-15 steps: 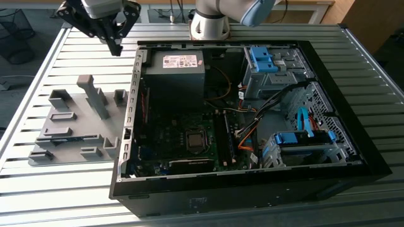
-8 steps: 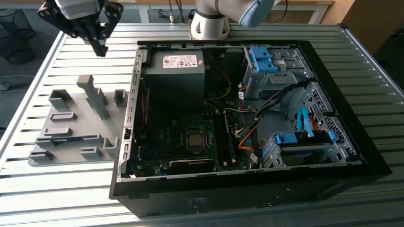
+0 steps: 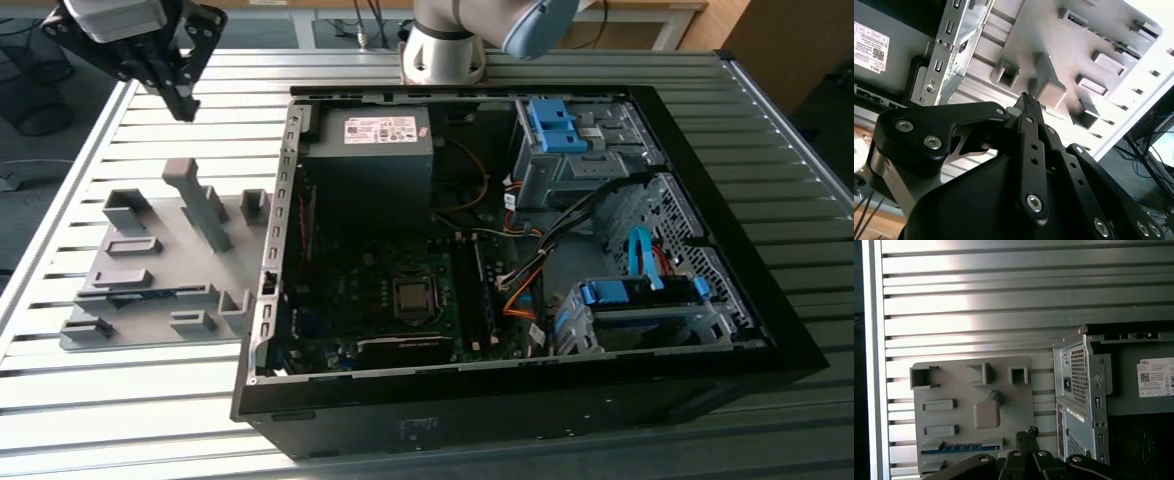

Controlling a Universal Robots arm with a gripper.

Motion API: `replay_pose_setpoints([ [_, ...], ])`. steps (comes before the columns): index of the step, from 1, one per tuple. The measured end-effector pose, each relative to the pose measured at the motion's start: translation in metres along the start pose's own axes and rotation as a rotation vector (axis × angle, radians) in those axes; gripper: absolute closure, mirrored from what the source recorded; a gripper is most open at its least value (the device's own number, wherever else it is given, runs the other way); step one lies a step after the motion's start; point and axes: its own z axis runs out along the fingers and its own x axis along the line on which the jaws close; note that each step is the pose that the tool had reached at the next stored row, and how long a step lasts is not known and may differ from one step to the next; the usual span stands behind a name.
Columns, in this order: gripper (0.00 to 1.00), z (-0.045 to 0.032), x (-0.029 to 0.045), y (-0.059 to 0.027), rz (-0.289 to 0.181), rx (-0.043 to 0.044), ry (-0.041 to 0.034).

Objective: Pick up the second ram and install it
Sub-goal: 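Reach for the second ram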

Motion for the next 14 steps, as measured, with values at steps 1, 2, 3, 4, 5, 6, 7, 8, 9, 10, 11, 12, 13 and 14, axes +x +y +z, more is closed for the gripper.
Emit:
replay_pose_setpoints([
  [1, 0.90, 0.0000, 0.0018, -0.0001, 0.000, -0.0001, 0.0000],
  [2, 0.90, 0.0001, 0.0035, -0.0003, 0.000, -0.0001, -0.0001],
  [3, 0.90, 0.0001, 0.0054, -0.0004, 0.000, -0.0001, -0.0001],
  [4, 0.90, 0.0000, 0.0078, -0.0006, 0.000, -0.0001, -0.0001],
  [5, 0.90, 0.0000, 0.0105, -0.0008, 0.000, -0.0001, -0.0001],
  [6, 0.90, -0.0001, 0.0136, -0.0011, 0.000, 0.0000, 0.0000],
  [7, 0.90, -0.0002, 0.0163, -0.0013, 0.000, 0.0000, 0.0000],
  [8, 0.90, -0.0003, 0.0187, -0.0014, 0.000, 0.0000, 0.0000],
  [9, 0.90, -0.0003, 0.0208, -0.0016, 0.000, 0.0000, 0.0000],
  [10, 0.90, -0.0003, 0.0225, -0.0022, 0.000, 0.0002, 0.0000],
  [11, 0.90, -0.0003, 0.0235, -0.0034, 0.000, 0.0009, 0.0002],
  [12, 0.90, -0.0002, 0.0243, -0.0047, 0.000, 0.0021, 0.0004],
  [13, 0.90, -0.0002, 0.0251, -0.0060, 0.000, 0.0035, 0.0011],
  [14, 0.90, -0.0001, 0.0258, -0.0074, 0.000, 0.0052, 0.0019],
])
